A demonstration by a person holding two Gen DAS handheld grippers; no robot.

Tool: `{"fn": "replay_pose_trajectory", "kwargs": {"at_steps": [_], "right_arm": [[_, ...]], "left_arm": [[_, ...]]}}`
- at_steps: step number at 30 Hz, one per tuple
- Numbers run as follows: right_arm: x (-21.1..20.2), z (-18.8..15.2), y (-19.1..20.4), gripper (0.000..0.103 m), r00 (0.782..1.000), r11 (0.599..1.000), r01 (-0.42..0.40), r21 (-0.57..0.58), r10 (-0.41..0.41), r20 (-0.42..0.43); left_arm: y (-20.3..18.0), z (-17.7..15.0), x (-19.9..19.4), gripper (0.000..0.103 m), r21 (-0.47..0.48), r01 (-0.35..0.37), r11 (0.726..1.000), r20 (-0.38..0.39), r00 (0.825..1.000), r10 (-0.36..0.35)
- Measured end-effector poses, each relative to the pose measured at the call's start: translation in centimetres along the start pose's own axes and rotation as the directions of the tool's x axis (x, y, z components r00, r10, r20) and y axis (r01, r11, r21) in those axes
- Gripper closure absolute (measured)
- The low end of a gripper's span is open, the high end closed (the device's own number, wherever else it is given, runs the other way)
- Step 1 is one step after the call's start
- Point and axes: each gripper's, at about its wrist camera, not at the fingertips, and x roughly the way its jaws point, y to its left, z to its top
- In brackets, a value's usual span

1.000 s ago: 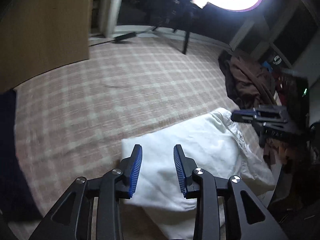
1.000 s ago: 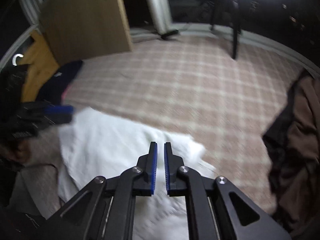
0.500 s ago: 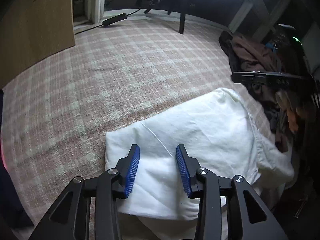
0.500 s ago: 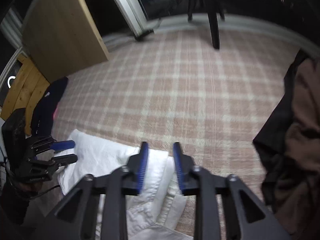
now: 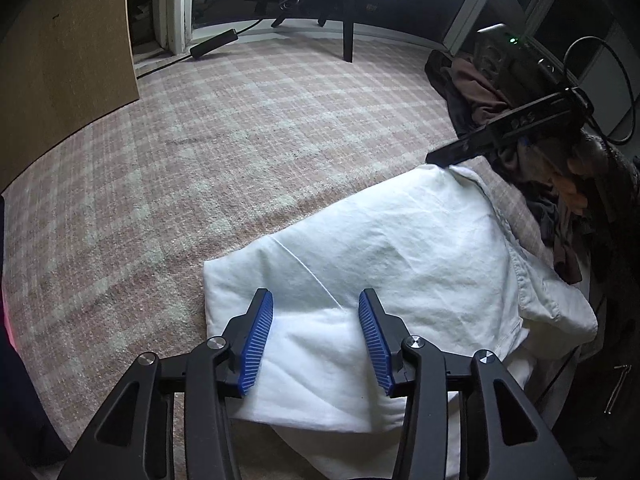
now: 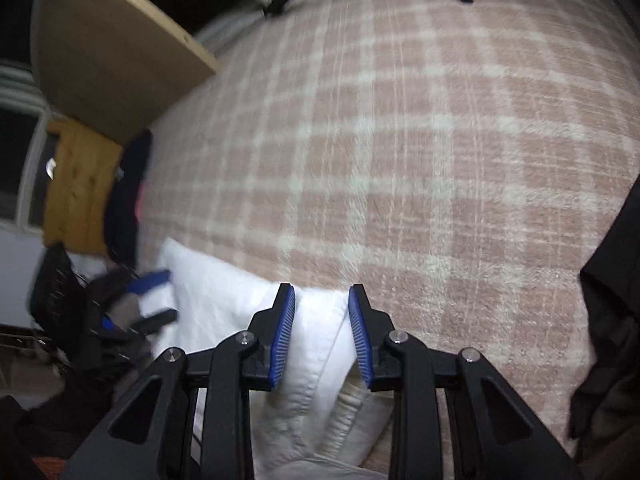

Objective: Fold clothes

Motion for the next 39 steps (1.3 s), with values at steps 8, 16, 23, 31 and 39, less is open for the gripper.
{"fn": "replay_pose_trajectory", "kwargs": {"at_steps": [8,16,23,31,39], "right_arm": [[-2.9,-2.8,-1.2,0.096,0.949,0.963,-0.260,0.071,0.241,0.204],[-1.5,-3.2,-0.8,0.089,0.978,0.989,-0.046,0.138,0.017,0.206],[-5.4,-4.5,5.3,0.084,0.941,0.986,0.150,-0.068,-0.121,0.316],[-2.2,-7.8,4.3,0.074,0.911,0.910,0.397,-0.118,-0.375,0.171],[-3.2,-13.7,13.6,0.065,0.943,0.904,0.293,-0.312,-0.221,0.248]], "left_arm": [[-0.1,-0.7,0.0,0.056,0.009,0.009,1.000,0.026,1.000,-0.009],[-0.6,-0.2,0.0,0.052,0.048,-0.003,0.999,0.014,1.000,0.002],[-0.2,0.1,-0.1,0.050,0.028,0.007,1.000,0.001,1.000,-0.007],[1.2,0.1,-3.0,0.050,-0.030,-0.056,0.998,-0.001,0.998,0.056],[-0.5,-1.7,-6.6,0.050,-0.067,-0.020,0.998,0.043,0.999,0.023]]}}
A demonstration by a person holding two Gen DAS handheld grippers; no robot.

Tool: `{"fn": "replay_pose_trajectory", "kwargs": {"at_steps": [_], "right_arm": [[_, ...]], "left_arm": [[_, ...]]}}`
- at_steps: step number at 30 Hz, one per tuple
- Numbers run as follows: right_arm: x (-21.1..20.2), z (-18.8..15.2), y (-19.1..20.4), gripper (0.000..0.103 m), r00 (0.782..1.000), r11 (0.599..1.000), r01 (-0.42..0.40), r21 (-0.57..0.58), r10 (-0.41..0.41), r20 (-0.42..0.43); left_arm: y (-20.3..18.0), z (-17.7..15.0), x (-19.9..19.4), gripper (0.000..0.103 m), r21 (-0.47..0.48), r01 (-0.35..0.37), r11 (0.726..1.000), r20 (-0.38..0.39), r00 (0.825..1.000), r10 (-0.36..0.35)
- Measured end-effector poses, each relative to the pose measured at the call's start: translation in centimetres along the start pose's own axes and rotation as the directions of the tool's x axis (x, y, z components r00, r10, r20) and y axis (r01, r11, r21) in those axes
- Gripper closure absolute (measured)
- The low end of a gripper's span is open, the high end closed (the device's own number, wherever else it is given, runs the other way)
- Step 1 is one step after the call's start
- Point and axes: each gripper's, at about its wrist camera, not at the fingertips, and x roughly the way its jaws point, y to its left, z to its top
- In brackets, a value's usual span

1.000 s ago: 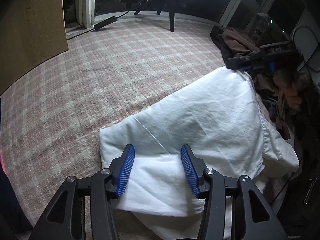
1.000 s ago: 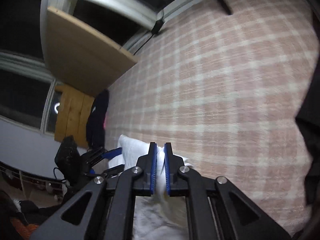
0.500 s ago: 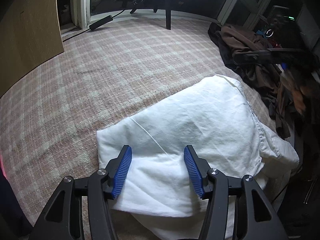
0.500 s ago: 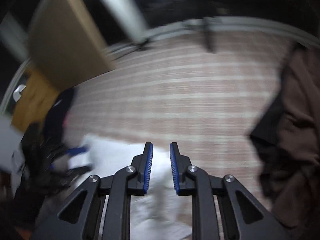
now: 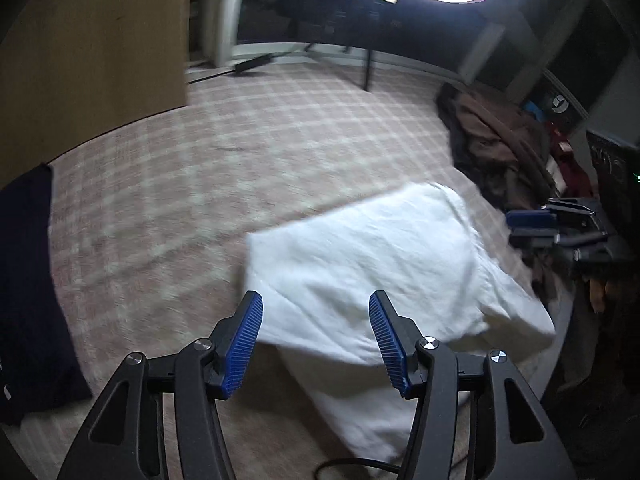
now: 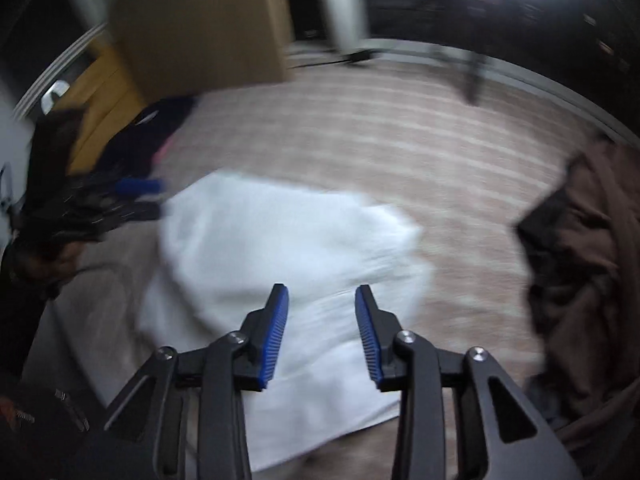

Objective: Fold clothes

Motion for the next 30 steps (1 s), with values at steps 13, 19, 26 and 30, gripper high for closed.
{"fn": "replay_pose_trajectory", "kwargs": {"at_steps": [13,19,26,30], "right_arm": [[1.7,-7.3,-0.7,0.052,0.987,0.999,-0.002,0.040,0.009,-0.160],[-2.8,-7.8,-0.6,0.053,0.997,0.989,-0.081,0.127,0.078,0.030],[1.6,-11.0,1.1,0.053,0.986,0.985,-0.125,0.116,0.136,-0.092],[0.8,-14.9,0.7,0.053,0.970,0.986,-0.139,0.092,0.155,-0.187]], "left_arm": [[-1.4,-3.8,2.9,0.048,0.023,-0.099,0.995,-0.122,0.987,0.101],[-1.9,-4.5,-1.7,0.047,-0.066,-0.021,0.998,-0.017,1.000,0.020],[-4.3,-6.4,2.5,0.046,-0.060,0.030,0.998,-0.120,0.992,-0.037],[-4.0,-7.7,2.3,0.046,-0.052,-0.016,0.999,-0.146,0.989,0.008]]}}
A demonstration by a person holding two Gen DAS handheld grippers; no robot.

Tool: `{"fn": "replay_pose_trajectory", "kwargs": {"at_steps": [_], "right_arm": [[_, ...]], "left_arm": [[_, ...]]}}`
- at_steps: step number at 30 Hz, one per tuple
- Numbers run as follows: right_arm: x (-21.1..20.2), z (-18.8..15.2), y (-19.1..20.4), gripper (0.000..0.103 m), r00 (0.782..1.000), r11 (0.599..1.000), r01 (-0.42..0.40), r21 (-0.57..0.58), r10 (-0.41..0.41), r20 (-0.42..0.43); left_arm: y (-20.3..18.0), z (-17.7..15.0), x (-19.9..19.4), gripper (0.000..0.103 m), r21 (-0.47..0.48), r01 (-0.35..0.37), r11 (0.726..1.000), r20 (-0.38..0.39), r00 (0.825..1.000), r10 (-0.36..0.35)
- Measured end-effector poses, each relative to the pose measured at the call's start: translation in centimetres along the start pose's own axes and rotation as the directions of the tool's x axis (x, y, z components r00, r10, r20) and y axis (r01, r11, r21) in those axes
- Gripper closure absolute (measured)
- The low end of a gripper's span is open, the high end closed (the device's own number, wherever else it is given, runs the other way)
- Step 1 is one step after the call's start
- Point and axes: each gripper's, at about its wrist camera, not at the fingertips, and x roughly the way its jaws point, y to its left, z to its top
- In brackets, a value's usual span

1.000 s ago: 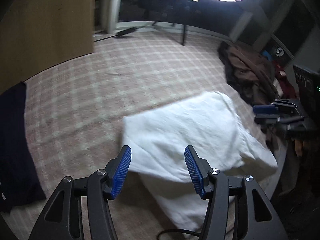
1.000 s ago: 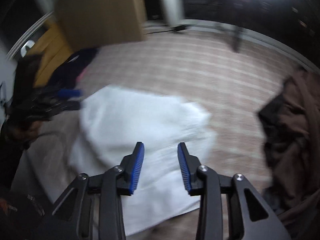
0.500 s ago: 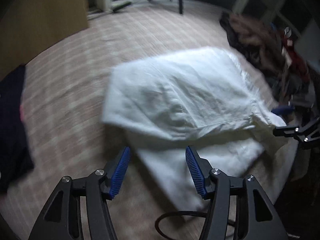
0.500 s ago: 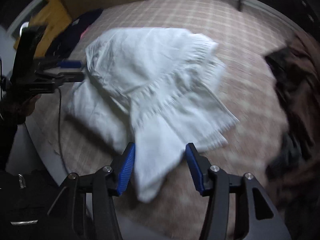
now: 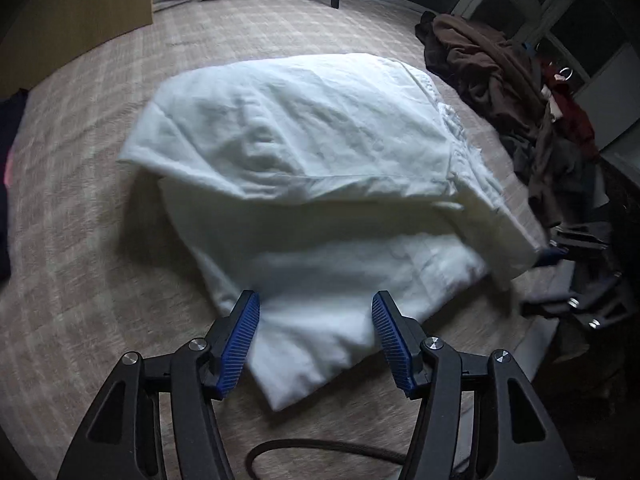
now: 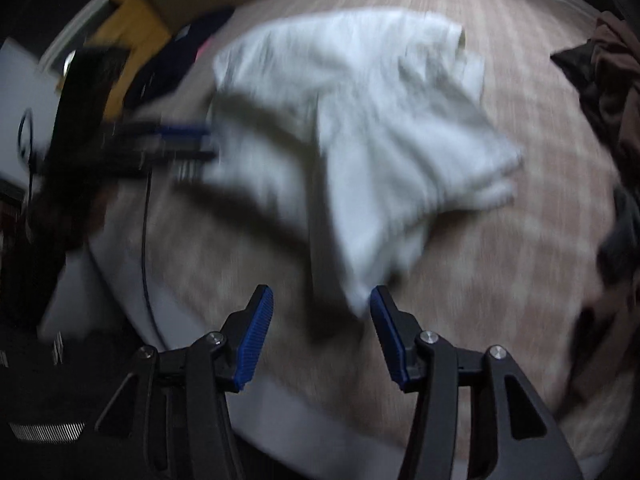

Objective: Fold clothes

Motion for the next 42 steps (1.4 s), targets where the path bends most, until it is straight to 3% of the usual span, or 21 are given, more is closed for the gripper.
{"fn": "replay_pose_trajectory", "kwargs": {"at_steps": [7,12,16,20,22,24,28,31,37,42], "right_arm": [[-4.4,-1.1,-2.6,0.053,0.985,0.997,-0.041,0.072,0.028,0.170],[-4.4,0.5,-3.5,0.053,0.970,0.994,-0.068,0.081,0.048,0.237],[-5.3,2.5,-6.0,0.052,0.971,0.985,-0.028,0.171,-0.013,0.238],[-4.6,4.6,-9.0,0.048,0.967,0.965,-0.046,0.257,-0.021,0.254],[-4.4,5.2,-10.3,0.048,0.953,0.946,-0.120,0.301,0.026,0.301],[-3.7,5.8,-11.3,0.037,0.942,0.926,-0.187,0.329,0.074,0.326],[-2.1,7.8,-12.9,0.035,0.941,0.919,-0.244,0.310,0.147,0.306],[-1.2,9.4,-14.3,0.035,0.934,0.908,-0.299,0.292,0.216,0.283],[-0.1,12.0,-14.7,0.035,0.955,0.925,-0.262,0.276,0.208,0.210],[1.6,13.3,-13.9,0.034,0.944,0.917,-0.316,0.243,0.278,0.176]], "left_arm": [[0.8,-0.7,-2.5,0.046,-0.022,-0.042,0.999,0.042,0.998,0.043],[0.9,-0.7,-3.1,0.046,-0.051,-0.063,0.997,0.053,0.996,0.066],[2.7,-1.0,-4.0,0.045,-0.152,-0.049,0.987,0.060,0.996,0.059],[5.6,-1.6,-4.4,0.043,-0.313,-0.004,0.950,0.069,0.997,0.026],[6.6,-1.9,-4.4,0.042,-0.384,0.046,0.922,0.090,0.996,-0.012],[7.3,-2.2,-4.3,0.041,-0.438,0.081,0.895,0.112,0.993,-0.035],[8.4,-1.8,-3.7,0.041,-0.495,0.172,0.852,0.142,0.983,-0.116],[9.2,-1.1,-3.2,0.041,-0.564,0.188,0.804,0.173,0.979,-0.107],[9.5,1.0,-1.9,0.041,-0.561,0.163,0.811,0.131,0.986,-0.108],[9.3,2.5,-0.8,0.041,-0.547,0.190,0.815,0.124,0.982,-0.145]]}}
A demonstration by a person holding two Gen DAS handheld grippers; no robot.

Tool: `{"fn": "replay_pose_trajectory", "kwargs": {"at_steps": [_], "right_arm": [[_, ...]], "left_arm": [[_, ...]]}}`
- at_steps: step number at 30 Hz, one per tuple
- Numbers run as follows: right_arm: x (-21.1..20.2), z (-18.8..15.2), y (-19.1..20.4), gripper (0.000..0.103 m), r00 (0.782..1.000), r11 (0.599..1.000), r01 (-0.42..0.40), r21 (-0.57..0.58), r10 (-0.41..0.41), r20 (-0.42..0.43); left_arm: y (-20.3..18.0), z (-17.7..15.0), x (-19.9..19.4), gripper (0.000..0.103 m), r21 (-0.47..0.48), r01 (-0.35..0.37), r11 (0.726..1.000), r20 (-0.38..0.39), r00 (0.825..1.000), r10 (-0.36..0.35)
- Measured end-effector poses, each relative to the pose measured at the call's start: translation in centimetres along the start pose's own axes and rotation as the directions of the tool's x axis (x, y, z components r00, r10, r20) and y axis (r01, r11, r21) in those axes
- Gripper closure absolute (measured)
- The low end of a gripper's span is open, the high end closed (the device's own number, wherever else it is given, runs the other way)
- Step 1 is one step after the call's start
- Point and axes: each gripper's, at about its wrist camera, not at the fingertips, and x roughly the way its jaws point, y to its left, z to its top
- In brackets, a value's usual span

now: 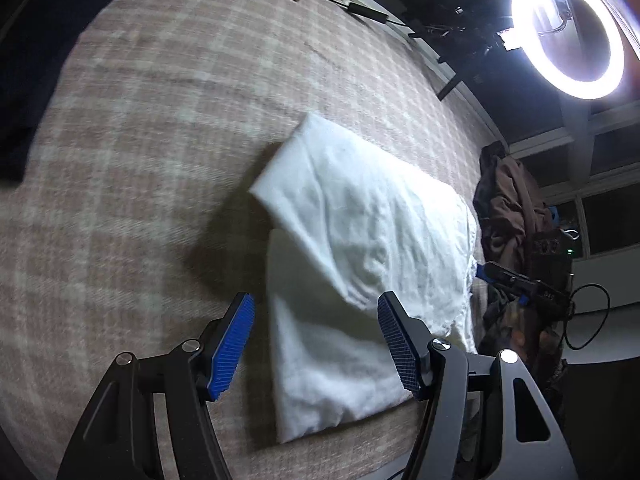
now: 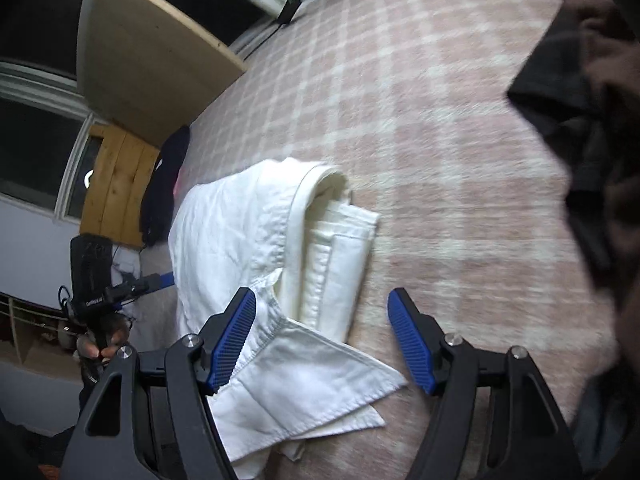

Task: Fold clothes
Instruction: 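Grasp the folded shirt edge with both grippers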

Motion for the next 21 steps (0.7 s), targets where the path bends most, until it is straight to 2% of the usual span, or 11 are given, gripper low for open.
{"fn": "replay_pose_trajectory", "kwargs": {"at_steps": [1,3,5,8,10,14,16,19,21], "right_arm": [[0.3,0.1,0.2,0.034,1.000,1.000,-0.010,-0.007,0.010,-0.008],[0.8,0.0,0.4,0.027,0.998,0.999,-0.050,-0.013,0.050,-0.024],[1.4,-0.1,0.7,0.027,0.995,0.995,-0.093,-0.021,0.093,-0.039],[1.9,-0.5,1.8,0.026,0.996,0.992,-0.087,-0.087,0.086,-0.020],[2.2,-0.8,2.4,0.019,0.996,0.989,-0.085,-0.124,0.085,-0.007],[2.3,-1.0,2.6,0.018,0.995,0.982,-0.097,-0.165,0.096,-0.011],[2.1,-0.9,2.2,0.018,0.992,0.980,-0.124,-0.155,0.124,-0.005],[2.3,-0.7,2.1,0.010,0.987,0.979,-0.158,-0.128,0.159,-0.004],[2.6,-0.4,2.9,0.010,0.992,0.981,-0.124,-0.151,0.121,-0.027]], "left_arm": [[-0.1,0.2,0.3,0.041,0.002,0.006,1.000,-0.006,1.000,-0.006],[-0.6,0.5,1.0,0.041,0.013,0.014,1.000,-0.025,1.000,-0.013],[-1.1,0.6,1.7,0.041,0.029,0.011,1.000,-0.045,0.999,-0.009],[-2.0,0.7,2.6,0.040,0.063,-0.022,0.998,-0.067,0.997,0.026],[-2.3,0.7,2.7,0.037,0.076,-0.033,0.997,-0.073,0.997,0.038],[-2.6,0.2,1.2,0.037,0.133,-0.129,0.983,-0.039,0.990,0.136],[-2.1,0.2,0.6,0.037,0.130,-0.112,0.985,-0.041,0.992,0.119],[-1.7,0.4,1.4,0.036,0.107,-0.091,0.990,-0.073,0.992,0.099],[-2.2,0.2,2.2,0.034,0.124,-0.086,0.989,-0.086,0.992,0.097]]}}
